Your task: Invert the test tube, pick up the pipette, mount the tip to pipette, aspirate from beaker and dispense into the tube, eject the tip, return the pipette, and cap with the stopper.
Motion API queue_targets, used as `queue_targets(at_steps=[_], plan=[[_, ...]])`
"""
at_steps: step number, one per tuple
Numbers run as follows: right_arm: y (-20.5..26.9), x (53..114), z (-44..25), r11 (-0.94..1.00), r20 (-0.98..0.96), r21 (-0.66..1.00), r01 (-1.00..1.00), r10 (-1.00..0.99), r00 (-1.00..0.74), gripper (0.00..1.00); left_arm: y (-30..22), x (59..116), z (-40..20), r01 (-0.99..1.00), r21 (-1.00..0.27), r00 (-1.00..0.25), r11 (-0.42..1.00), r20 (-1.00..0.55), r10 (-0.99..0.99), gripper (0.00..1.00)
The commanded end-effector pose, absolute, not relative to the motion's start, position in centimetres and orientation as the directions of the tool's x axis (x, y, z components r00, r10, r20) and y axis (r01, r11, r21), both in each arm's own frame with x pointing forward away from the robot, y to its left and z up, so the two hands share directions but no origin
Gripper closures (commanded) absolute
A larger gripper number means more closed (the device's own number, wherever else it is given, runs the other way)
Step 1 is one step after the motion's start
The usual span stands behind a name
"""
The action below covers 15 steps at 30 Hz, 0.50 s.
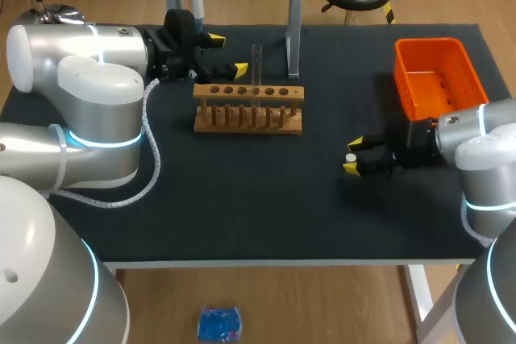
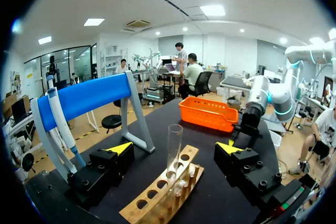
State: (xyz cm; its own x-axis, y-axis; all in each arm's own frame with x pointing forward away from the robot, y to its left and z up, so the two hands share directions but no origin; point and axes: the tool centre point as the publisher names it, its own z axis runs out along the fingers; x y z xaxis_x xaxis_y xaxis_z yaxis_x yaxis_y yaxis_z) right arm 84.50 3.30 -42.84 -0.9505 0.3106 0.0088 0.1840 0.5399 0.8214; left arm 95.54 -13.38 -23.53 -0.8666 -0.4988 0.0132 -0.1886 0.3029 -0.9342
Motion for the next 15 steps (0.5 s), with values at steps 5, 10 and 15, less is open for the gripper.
queue_targets(at_steps=[5,10,15], plan=[[3.42,84.87,-43.24,0.538,0.006,0.822,0.187,0.320,-0.947,0.45,-13.41,95.54,-23.54,-0.189,-0.934,-0.866,0.304,0.013,-0.499,0.00],[3.46,84.92,-43.31,0.540,0.007,0.821,0.188,0.319,-0.948,0.50,-13.41,95.54,-23.54,-0.189,-0.934,-0.866,0.304,0.013,-0.499,0.00],[3.56,84.85,-43.45,0.542,0.007,0.820,0.186,0.316,-0.949,0.52,-13.41,95.54,-23.54,-0.189,-0.934,-0.866,0.304,0.013,-0.499,0.00]])
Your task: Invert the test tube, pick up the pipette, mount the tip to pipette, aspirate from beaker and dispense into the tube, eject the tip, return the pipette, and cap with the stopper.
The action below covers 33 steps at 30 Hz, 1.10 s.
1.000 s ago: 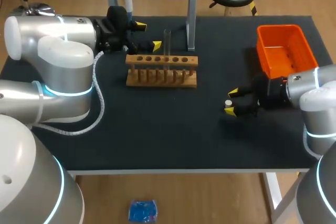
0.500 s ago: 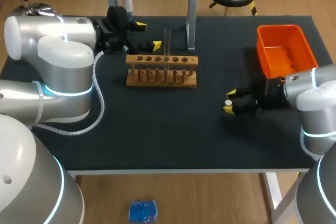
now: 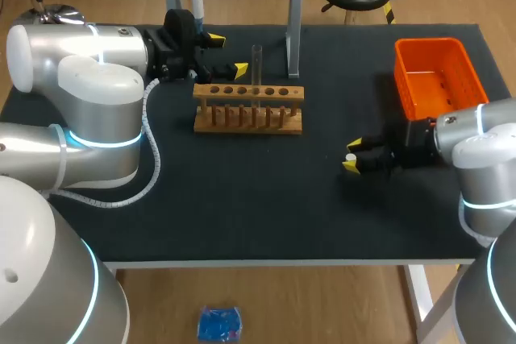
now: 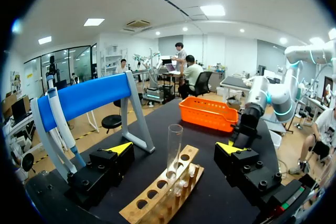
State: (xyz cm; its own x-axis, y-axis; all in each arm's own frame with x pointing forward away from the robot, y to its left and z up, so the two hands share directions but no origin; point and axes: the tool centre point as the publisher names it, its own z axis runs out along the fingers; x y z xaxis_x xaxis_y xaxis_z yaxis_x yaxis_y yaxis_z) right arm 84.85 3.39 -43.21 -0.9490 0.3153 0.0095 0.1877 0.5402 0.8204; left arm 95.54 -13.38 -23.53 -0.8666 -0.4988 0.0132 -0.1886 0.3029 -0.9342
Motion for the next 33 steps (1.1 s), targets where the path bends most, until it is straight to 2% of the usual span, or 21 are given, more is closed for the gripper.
queue_targets(at_steps=[1,8,11,14,18,33], plan=[[3.57,84.84,-43.46,0.542,0.006,0.820,0.185,0.315,-0.949,0.52,-13.41,95.54,-23.54,-0.189,-0.934,-0.866,0.304,0.013,-0.499,0.00],[3.61,84.83,-43.27,0.543,-0.002,0.820,0.179,0.315,-0.949,0.55,-13.41,95.54,-23.54,-0.189,-0.934,-0.866,0.304,0.013,-0.499,0.00],[3.59,84.84,-43.19,0.542,-0.005,0.822,0.177,0.317,-0.949,0.62,-13.41,95.54,-23.54,-0.189,-0.934,-0.866,0.304,0.013,-0.499,0.00],[3.55,84.81,-43.15,0.542,-0.005,0.822,0.176,0.317,-0.948,0.86,-13.41,95.54,-23.54,-0.189,-0.934,-0.866,0.304,0.013,-0.499,0.00],[3.50,84.73,-43.15,0.542,-0.004,0.822,0.177,0.316,-0.949,1.00,-13.41,95.54,-23.54,-0.189,-0.934,-0.866,0.304,0.013,-0.499,0.00],[3.65,84.42,-42.95,0.548,-0.030,0.822,0.156,0.315,-0.949,1.00,-13.41,95.54,-23.54,-0.189,-0.934,-0.866,0.304,0.013,-0.499,0.00]])
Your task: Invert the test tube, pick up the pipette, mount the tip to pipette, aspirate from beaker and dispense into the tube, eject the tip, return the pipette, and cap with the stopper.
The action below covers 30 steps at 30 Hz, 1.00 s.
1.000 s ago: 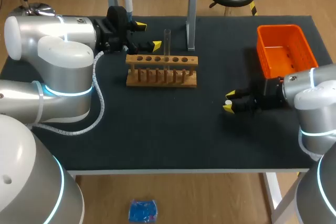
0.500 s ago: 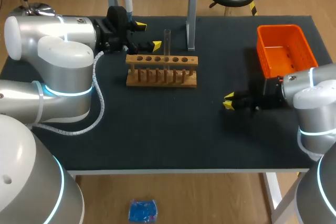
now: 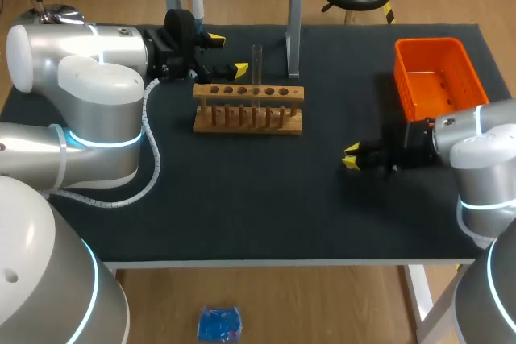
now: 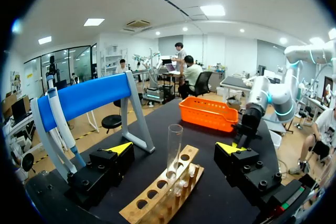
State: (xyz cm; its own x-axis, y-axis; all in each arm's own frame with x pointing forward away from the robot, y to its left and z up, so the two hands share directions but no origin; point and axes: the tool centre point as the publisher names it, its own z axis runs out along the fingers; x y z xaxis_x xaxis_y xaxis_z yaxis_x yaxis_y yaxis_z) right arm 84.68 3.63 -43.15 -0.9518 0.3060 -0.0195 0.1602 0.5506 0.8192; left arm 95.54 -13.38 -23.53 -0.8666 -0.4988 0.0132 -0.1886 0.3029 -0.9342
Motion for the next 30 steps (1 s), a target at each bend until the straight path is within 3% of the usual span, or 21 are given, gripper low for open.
queue_targets(at_steps=[1,18,30], plan=[[3.6,84.5,-42.8,0.548,-0.031,0.822,0.156,0.316,-0.948,1.00,-13.4,95.5,-23.5,-0.189,-0.934,-0.866,0.304,0.013,-0.499,0.00],[4.3,85.9,-36.8,0.536,-0.122,0.840,0.081,0.333,-0.935,1.00,-13.4,95.5,-23.5,-0.189,-0.934,-0.866,0.304,0.013,-0.499,0.00],[7.6,89.3,-30.4,0.503,-0.152,0.864,0.019,0.298,-0.942,1.00,-13.4,95.5,-23.5,-0.189,-0.934,-0.866,0.304,0.013,-0.499,0.00]])
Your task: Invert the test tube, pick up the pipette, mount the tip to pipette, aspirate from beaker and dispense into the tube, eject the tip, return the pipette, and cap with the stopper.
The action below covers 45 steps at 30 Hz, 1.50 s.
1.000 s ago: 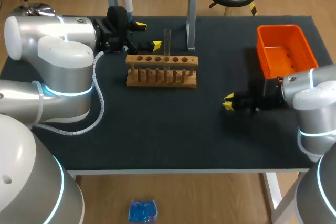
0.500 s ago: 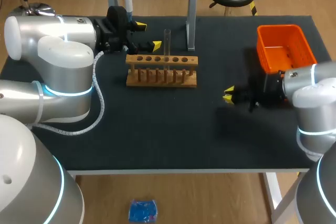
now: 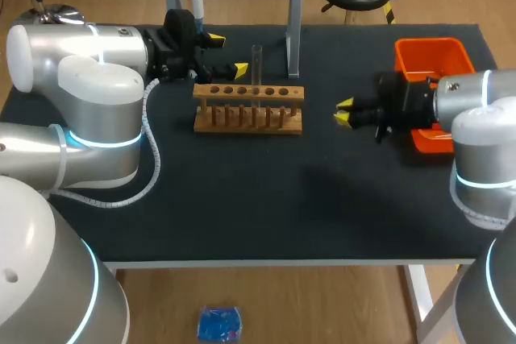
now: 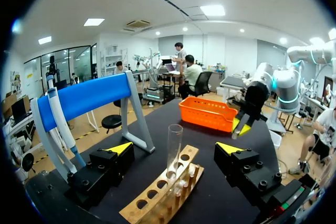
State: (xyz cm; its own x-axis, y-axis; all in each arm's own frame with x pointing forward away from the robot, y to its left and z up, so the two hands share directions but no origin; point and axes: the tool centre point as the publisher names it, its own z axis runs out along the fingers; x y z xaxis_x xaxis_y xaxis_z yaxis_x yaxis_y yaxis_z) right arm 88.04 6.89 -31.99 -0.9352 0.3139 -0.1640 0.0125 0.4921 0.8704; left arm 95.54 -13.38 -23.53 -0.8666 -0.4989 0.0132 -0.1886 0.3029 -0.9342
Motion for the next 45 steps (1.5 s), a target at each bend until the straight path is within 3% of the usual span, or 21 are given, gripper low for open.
queue_targets(at_steps=[1,26,45], plan=[[7.9,89.5,-29.9,0.509,-0.163,0.861,0.007,0.288,-0.944,1.00,-13.4,95.5,-23.5,-0.189,-0.934,-0.866,0.304,0.013,-0.499,0.00],[17.9,97.0,-21.3,0.583,-0.140,0.812,0.010,0.212,-0.967,1.00,-13.4,95.5,-23.5,-0.189,-0.934,-0.866,0.304,0.013,-0.499,0.00],[21.5,98.7,-20.4,0.612,-0.137,0.791,0.012,0.197,-0.971,1.00,-13.4,95.5,-23.5,-0.189,-0.934,-0.866,0.304,0.013,-0.499,0.00]])
